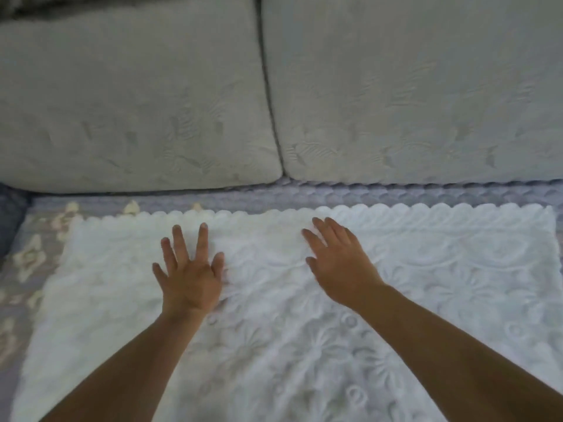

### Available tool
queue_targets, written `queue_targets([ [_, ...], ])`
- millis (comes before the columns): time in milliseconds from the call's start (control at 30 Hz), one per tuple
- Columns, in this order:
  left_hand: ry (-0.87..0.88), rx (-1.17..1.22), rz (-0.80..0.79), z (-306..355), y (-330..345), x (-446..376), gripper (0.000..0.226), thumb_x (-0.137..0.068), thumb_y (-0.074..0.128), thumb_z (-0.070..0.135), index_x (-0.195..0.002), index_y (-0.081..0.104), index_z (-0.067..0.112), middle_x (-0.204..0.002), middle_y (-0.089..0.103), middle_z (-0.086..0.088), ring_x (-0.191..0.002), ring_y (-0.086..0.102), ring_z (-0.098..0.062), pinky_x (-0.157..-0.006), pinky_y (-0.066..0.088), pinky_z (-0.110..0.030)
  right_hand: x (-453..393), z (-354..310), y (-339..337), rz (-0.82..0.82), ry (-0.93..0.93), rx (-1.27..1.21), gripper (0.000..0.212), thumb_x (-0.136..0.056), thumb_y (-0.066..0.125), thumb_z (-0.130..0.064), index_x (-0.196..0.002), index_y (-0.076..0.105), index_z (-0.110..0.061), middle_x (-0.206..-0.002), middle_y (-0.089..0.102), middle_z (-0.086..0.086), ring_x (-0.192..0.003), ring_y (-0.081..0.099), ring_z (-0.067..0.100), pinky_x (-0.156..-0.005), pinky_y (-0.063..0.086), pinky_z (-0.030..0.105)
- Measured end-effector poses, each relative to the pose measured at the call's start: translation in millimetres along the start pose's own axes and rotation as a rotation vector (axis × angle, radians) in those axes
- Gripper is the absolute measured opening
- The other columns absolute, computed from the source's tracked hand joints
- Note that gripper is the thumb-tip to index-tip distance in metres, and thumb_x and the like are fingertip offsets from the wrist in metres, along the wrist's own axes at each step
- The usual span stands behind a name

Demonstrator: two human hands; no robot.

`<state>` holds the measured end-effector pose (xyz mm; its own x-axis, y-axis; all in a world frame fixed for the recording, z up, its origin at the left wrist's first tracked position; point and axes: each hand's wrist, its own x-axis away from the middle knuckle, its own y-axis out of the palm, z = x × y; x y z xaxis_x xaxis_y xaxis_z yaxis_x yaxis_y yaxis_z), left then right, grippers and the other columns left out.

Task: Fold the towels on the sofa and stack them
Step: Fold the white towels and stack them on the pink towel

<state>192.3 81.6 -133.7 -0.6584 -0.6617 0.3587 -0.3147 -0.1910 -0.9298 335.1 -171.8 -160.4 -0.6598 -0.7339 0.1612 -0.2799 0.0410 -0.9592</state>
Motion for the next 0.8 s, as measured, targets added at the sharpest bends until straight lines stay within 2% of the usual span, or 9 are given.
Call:
queue_targets([
  [100, 0.021, -0.003, -0.181, -35, 13, -16, 0.068, -0.097, 0.013, 0.066, -0.155, -0.016, 0.044, -0.166, -0.02, -0.001, -0.154, -0.012, -0.032, -0.12, 0.009, -0.061, -3, -19, 20, -0.098, 0.134, 0.149, 0.056, -0.101, 0.041, -0.034, -0.154, 0.034, -0.018, -0.165, 0.02, 0.012, -0.152, 0.016, 0.034, -0.122, 0.018, 0.053],
  [167, 0.134, 0.014, -0.204, -54, 9, -24, 0.067, -0.098, 0.015, 0.067, -0.156, -0.008, 0.044, -0.168, -0.011, -0.002, -0.153, -0.001, -0.034, -0.117, 0.017, -0.059, -12, -51, 22, -0.141, 0.312, 0.184, 0.052, -0.1, 0.04, -0.026, -0.151, 0.038, -0.014, -0.164, 0.019, 0.013, -0.152, 0.013, 0.035, -0.123, 0.012, 0.054],
  [200, 0.195, 0.043, -0.162, -62, 3, -26, 0.064, -0.099, 0.019, 0.064, -0.157, 0.005, 0.042, -0.167, 0.004, -0.005, -0.15, 0.013, -0.034, -0.113, 0.026, -0.056, -19, -68, 20, -0.154, 0.394, 0.183, 0.049, -0.099, 0.041, -0.023, -0.147, 0.042, -0.011, -0.163, 0.021, 0.014, -0.151, 0.016, 0.036, -0.123, 0.011, 0.053],
  [267, 0.324, 0.135, 0.064, -96, -12, -45, 0.056, -0.1, 0.035, 0.051, -0.153, 0.033, 0.031, -0.154, 0.036, -0.011, -0.133, 0.039, -0.034, -0.102, 0.04, -0.049, -42, -104, 10, -0.066, 0.481, 0.157, 0.045, -0.091, 0.05, -0.015, -0.135, 0.054, -0.005, -0.155, 0.035, 0.019, -0.142, 0.031, 0.039, -0.119, 0.025, 0.052],
  [367, 0.372, 0.119, 0.256, -163, -29, -107, 0.055, -0.097, 0.053, 0.035, -0.148, 0.044, 0.018, -0.145, 0.045, -0.019, -0.129, 0.044, -0.041, -0.101, 0.043, -0.052, -87, -143, -2, 0.05, 0.384, 0.061, 0.051, -0.087, 0.059, -0.009, -0.138, 0.051, -0.006, -0.15, 0.042, 0.019, -0.136, 0.038, 0.038, -0.11, 0.037, 0.05],
  [500, 0.365, 0.024, 0.143, -246, -33, -192, 0.047, -0.091, 0.056, 0.038, -0.133, 0.055, 0.018, -0.134, 0.052, -0.017, -0.121, 0.048, -0.042, -0.098, 0.045, -0.053, -139, -173, 4, 0.006, 0.301, 0.063, 0.044, -0.094, 0.058, -0.024, -0.137, 0.05, -0.015, -0.142, 0.05, 0.013, -0.132, 0.042, 0.036, -0.11, 0.035, 0.048],
  [633, 0.509, 0.03, 0.197, -273, -30, -216, 0.022, -0.09, 0.067, 0.024, -0.101, 0.065, 0.006, -0.113, 0.059, -0.02, -0.097, 0.055, -0.044, -0.08, 0.047, -0.052, -159, -182, 10, 0.005, 0.345, 0.101, 0.026, -0.09, 0.066, -0.018, -0.115, 0.061, -0.01, -0.118, 0.057, 0.014, -0.105, 0.055, 0.037, -0.092, 0.042, 0.044],
  [733, 0.526, 0.072, 0.244, -273, -28, -217, 0.02, -0.094, 0.063, 0.023, -0.101, 0.064, 0.005, -0.11, 0.058, -0.019, -0.097, 0.053, -0.042, -0.079, 0.045, -0.049, -164, -184, 11, 0.042, 0.385, 0.109, 0.015, -0.09, 0.061, -0.006, -0.104, 0.061, -0.005, -0.107, 0.057, 0.019, -0.091, 0.058, 0.04, -0.079, 0.044, 0.043],
  [800, 0.485, 0.104, 0.242, -270, -26, -220, 0.022, -0.097, 0.057, 0.028, -0.104, 0.063, 0.007, -0.112, 0.057, -0.017, -0.101, 0.052, -0.04, -0.083, 0.044, -0.047, -166, -187, 14, 0.051, 0.424, 0.088, 0.013, -0.092, 0.057, -0.007, -0.105, 0.06, -0.003, -0.106, 0.056, 0.019, -0.092, 0.057, 0.04, -0.078, 0.045, 0.045],
])
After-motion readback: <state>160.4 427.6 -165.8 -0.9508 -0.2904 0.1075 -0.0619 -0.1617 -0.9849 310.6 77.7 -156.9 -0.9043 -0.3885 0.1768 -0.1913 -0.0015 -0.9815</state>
